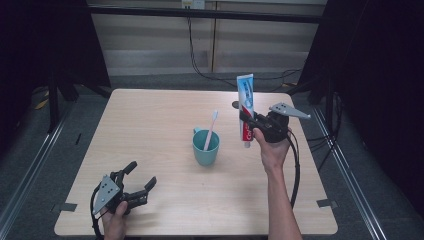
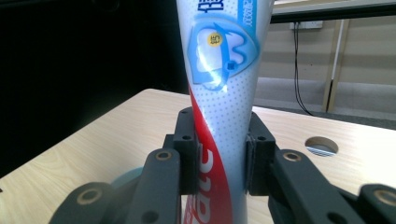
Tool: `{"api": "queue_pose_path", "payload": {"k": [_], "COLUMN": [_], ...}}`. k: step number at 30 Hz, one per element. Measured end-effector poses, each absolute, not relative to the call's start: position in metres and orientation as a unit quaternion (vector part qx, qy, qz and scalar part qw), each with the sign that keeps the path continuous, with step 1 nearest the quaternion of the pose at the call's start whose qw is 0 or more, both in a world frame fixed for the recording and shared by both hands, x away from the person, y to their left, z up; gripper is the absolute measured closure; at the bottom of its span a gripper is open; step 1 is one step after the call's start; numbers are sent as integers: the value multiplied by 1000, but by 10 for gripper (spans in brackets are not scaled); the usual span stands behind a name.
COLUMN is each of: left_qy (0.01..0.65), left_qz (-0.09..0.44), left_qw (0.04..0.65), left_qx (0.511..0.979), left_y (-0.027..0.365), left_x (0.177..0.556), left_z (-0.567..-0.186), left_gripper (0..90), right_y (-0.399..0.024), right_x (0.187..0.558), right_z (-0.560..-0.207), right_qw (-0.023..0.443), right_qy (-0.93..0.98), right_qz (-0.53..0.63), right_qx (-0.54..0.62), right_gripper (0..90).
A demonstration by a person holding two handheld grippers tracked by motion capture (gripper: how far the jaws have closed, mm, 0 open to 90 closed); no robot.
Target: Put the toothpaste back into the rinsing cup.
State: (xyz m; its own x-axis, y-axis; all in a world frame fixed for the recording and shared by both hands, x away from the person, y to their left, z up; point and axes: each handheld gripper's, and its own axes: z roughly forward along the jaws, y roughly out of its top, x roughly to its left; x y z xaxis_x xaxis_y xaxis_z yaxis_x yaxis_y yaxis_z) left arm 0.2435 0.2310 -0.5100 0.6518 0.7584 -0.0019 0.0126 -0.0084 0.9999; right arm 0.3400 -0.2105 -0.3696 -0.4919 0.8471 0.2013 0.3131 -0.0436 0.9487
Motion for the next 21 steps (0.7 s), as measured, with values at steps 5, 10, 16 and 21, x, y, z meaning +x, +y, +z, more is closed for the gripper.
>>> {"api": "queue_pose_path", "payload": {"k": [5, 10, 16, 21], "left_qy": [298, 299, 298, 298], "left_qz": [292, 293, 293, 293], "left_qw": [638, 638, 638, 638], "left_qx": [647, 647, 647, 647], "left_y": [231, 231, 231, 231], "left_x": [243, 243, 243, 243], "left_z": [-510, -510, -510, -510], "left_gripper": [155, 154, 155, 155], "right_y": [-202, -193, -181, -172], "right_x": [341, 344, 347, 351], "right_z": [-364, -361, -360, -356], "right_qw": [234, 232, 224, 227], "right_qy": [654, 661, 666, 677], "right_qz": [573, 573, 579, 572], "right_qx": [435, 425, 414, 404], "right_gripper": [713, 713, 713, 713]}}
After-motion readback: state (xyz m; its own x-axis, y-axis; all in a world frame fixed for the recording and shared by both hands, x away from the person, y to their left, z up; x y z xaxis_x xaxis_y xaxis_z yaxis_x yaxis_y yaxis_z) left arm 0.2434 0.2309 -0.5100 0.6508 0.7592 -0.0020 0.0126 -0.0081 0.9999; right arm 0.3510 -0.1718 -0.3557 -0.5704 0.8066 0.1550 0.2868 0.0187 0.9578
